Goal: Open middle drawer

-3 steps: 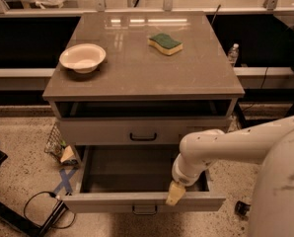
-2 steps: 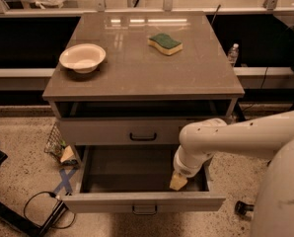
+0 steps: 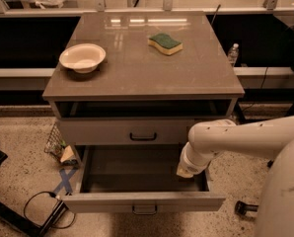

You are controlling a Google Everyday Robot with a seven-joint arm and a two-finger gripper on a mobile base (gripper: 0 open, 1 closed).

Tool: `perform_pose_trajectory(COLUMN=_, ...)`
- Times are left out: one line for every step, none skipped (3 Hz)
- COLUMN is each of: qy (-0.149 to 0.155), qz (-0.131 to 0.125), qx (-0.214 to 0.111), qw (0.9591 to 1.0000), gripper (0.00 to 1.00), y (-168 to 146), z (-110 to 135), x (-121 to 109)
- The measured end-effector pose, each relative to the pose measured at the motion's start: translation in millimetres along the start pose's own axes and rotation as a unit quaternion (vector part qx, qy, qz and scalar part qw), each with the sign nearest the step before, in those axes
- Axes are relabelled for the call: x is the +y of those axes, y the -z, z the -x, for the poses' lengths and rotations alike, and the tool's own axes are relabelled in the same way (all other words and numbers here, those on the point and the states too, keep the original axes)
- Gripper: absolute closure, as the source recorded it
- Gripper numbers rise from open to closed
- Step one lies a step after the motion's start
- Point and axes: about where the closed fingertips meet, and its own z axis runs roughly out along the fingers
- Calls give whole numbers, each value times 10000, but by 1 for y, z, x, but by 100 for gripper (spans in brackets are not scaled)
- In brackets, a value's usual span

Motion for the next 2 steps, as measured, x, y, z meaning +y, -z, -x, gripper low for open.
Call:
perform_pose_trajectory(qy=-5, qz=15, qx=11, qw=10000, gripper=100, y=0, z=2, x=2)
perform_pose_trajectory(qy=-17, qz=56, qx=65, qw=10000, gripper=100, y=-11, z=2, x=0)
